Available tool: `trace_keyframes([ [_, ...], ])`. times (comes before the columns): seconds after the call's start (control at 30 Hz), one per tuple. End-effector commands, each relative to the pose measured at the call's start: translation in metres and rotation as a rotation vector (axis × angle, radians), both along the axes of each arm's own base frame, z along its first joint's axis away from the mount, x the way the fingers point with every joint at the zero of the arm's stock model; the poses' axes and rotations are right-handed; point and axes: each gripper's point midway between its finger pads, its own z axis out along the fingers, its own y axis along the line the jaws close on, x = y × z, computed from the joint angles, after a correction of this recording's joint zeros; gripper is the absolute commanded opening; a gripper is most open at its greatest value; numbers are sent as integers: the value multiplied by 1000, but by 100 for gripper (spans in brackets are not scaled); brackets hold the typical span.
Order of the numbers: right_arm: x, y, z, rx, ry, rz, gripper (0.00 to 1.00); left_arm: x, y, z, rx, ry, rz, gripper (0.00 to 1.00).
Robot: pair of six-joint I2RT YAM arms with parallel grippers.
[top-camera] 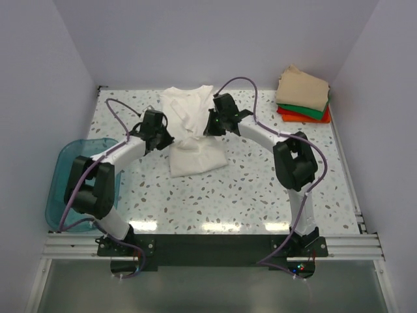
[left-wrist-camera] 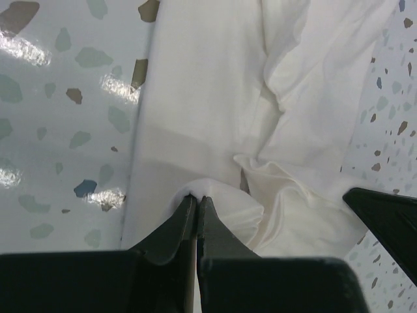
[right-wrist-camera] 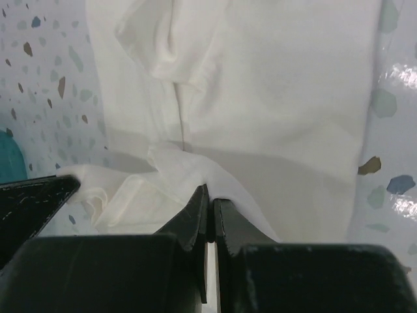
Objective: Fold and stack the t-shirts
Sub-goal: Fold the tshirt
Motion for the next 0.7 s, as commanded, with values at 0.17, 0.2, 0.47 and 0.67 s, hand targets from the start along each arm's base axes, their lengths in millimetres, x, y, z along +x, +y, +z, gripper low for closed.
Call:
trace_keyframes([
  [0.17,50,-1,23,105,-57,-7,0,60,0,15,-61,-84,-48,0],
  [0.2,53,-2,22,113,-52,-7,0,67,2,19,-68,-100,-46,0],
  [0.47,77,-15,12,145,-42,-41,0,88,8,2,-74,-70,-35,0],
  [0.67,88,-20,5,176,-30,-48,0,96,20,-2,-78,-70,-14,0],
])
